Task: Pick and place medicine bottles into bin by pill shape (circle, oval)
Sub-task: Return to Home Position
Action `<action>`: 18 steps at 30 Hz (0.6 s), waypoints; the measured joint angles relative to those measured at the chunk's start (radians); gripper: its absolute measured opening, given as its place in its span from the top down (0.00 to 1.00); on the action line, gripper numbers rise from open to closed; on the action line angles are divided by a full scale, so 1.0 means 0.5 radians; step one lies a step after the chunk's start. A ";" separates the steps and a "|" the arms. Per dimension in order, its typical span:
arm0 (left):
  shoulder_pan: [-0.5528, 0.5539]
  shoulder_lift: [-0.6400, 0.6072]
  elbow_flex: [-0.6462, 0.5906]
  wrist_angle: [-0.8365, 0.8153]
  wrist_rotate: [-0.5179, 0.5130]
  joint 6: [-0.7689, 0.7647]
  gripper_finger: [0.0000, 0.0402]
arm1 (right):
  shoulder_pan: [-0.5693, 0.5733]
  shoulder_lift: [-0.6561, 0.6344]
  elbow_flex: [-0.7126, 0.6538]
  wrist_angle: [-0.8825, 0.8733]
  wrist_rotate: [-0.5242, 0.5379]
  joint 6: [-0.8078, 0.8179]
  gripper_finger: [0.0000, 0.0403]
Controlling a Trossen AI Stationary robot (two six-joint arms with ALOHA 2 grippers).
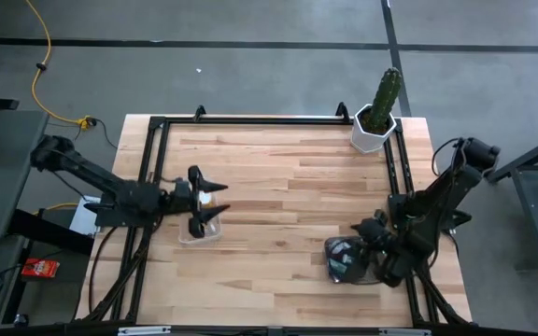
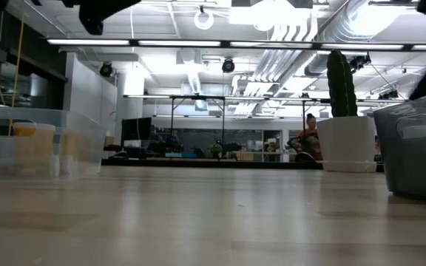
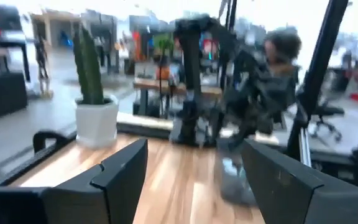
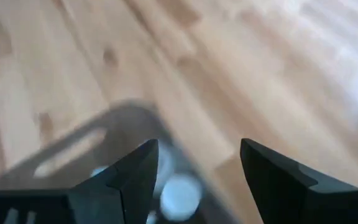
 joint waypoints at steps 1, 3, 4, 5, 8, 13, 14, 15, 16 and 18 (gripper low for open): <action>0.066 -0.078 0.035 -0.180 0.072 -0.037 0.39 | -0.035 -0.033 0.000 0.000 0.041 -0.075 0.45; 0.199 -0.208 0.122 -0.542 0.164 -0.101 0.42 | -0.103 -0.118 0.000 0.002 0.128 -0.222 0.45; 0.258 -0.265 0.155 -0.702 0.190 -0.128 0.45 | -0.136 -0.166 0.000 0.005 0.173 -0.303 0.45; 0.308 -0.317 0.178 -0.838 0.219 -0.134 0.48 | -0.166 -0.217 0.000 0.011 0.213 -0.373 0.45; 0.394 -0.477 0.186 -1.015 0.295 -0.108 0.58 | -0.220 -0.361 0.000 0.030 0.343 -0.573 0.45; 0.396 -0.697 0.049 -1.044 0.244 -0.063 0.83 | -0.241 -0.540 0.000 0.067 0.462 -0.830 0.51; 0.395 -0.735 0.005 -1.046 0.231 -0.062 0.89 | -0.241 -0.565 0.000 0.066 0.469 -0.870 0.53; 0.395 -0.772 -0.042 -1.051 0.204 -0.071 0.94 | -0.237 -0.587 0.000 0.067 0.472 -0.906 0.56; 0.394 -0.806 -0.088 -1.054 0.170 -0.097 0.97 | -0.234 -0.606 0.000 0.064 0.473 -0.922 0.60; 0.395 -0.872 -0.188 -1.057 0.136 -0.141 0.97 | -0.223 -0.636 0.000 0.054 0.473 -0.949 0.68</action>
